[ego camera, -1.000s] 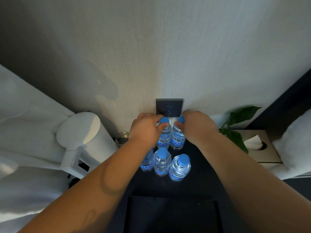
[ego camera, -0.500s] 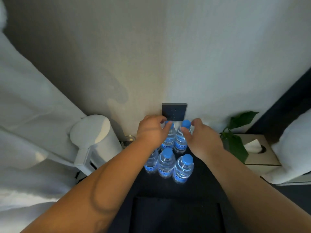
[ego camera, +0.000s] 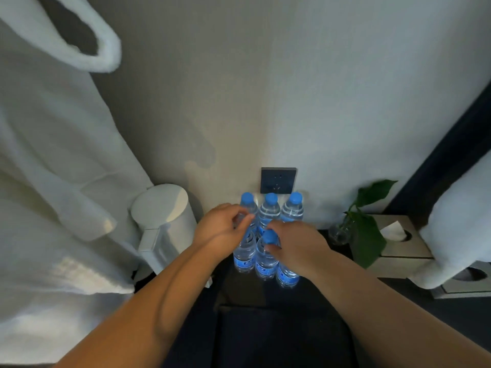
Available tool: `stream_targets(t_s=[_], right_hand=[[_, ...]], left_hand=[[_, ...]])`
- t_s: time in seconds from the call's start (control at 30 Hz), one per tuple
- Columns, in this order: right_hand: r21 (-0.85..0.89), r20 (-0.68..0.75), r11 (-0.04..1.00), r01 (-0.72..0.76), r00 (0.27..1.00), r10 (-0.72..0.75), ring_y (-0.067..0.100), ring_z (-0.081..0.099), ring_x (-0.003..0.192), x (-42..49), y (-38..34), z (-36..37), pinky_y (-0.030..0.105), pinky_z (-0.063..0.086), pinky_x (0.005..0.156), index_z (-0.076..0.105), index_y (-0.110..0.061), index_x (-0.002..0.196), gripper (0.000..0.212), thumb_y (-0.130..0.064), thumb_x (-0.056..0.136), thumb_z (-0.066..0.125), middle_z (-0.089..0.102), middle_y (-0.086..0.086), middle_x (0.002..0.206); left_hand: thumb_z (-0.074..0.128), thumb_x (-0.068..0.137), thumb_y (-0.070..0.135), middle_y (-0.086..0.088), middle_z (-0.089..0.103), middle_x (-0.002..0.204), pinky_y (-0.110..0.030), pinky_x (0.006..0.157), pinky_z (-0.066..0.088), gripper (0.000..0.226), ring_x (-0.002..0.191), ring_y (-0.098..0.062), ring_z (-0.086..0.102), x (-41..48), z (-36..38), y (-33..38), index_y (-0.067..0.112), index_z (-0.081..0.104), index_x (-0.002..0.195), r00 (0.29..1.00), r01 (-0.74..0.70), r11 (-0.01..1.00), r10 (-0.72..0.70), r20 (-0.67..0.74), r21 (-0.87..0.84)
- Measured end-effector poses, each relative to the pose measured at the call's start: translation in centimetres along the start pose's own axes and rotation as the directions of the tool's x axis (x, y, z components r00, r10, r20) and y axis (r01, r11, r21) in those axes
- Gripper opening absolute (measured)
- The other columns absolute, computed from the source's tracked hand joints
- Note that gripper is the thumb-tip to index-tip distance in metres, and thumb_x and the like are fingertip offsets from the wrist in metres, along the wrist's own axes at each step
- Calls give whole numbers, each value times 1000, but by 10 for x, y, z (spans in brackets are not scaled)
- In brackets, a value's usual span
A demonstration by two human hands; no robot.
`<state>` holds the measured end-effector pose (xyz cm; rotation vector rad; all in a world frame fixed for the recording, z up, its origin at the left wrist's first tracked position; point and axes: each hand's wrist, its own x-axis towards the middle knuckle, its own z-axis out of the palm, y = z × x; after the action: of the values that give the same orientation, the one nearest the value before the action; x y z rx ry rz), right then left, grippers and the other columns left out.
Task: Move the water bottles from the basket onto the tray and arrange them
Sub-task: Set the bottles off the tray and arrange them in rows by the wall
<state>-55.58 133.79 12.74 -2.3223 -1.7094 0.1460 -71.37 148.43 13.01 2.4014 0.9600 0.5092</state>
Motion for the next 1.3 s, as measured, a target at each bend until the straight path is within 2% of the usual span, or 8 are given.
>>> stream_targets(t_s=[0.07,0.17,0.37,0.47,0.6,0.77,0.93,1.3], right_hand=[[3,5,1000,-20,1000,20,21,64,90,-2,-4,4,32,40,68,58,-31,126,37,-53,97,62,67,-5,100],[-11,2,999,-41,999,41,19,57,81,-1,-7,6,32,38,66,59,-28,118,29,-49,98,61,57,-7,89],[-57,4,998,-39,999,40,25,59,82,11,-7,2,34,40,66,58,-20,116,26,-42,100,58,67,2,96],[-84,-13,996,-10,1000,9,28,65,89,12,-5,2,34,37,68,58,-19,118,25,-37,101,57,69,4,99],[-99,-10,995,-10,1000,9,27,65,91,10,-5,3,35,38,71,55,-21,126,28,-37,102,55,69,3,103],[-105,38,993,-48,998,52,22,49,79,13,-7,1,36,35,74,56,-25,123,23,-37,104,53,60,-3,91],[-129,83,990,-56,994,68,22,49,80,18,-9,-2,38,32,80,54,-29,110,10,-28,101,56,51,-6,81],[-106,88,993,-44,995,54,25,61,96,28,-7,-1,44,38,87,54,-30,132,31,-27,102,57,58,-4,99]], left_hand=[[61,89,64,15,61,93,-30,73,53,33,85,-7,60,-11,-2,-5,43,67,114,992,19,999,-25,121,51],[66,89,53,12,66,96,-35,78,55,31,90,-15,64,-18,-2,-5,42,61,118,976,25,995,-46,212,97],[66,94,29,-2,69,102,-38,80,52,17,93,-23,63,-9,-3,0,21,64,110,971,-74,990,44,234,122],[66,95,27,-3,66,100,-41,81,53,16,91,-23,61,-7,-2,-1,20,63,109,973,-89,982,50,227,164],[67,95,24,-3,64,99,-37,77,49,17,90,-22,59,-7,0,-4,21,64,111,973,-116,980,80,217,162],[67,95,21,-4,64,99,-40,79,51,14,89,-23,59,-4,1,-5,19,64,109,972,-135,979,100,212,156],[65,94,17,-6,62,101,-41,81,52,17,90,-24,58,0,2,-6,18,64,111,970,-151,973,112,215,173],[65,95,19,-8,64,103,-39,81,51,18,91,-24,60,13,4,-8,14,66,112,974,-135,981,105,200,142]])
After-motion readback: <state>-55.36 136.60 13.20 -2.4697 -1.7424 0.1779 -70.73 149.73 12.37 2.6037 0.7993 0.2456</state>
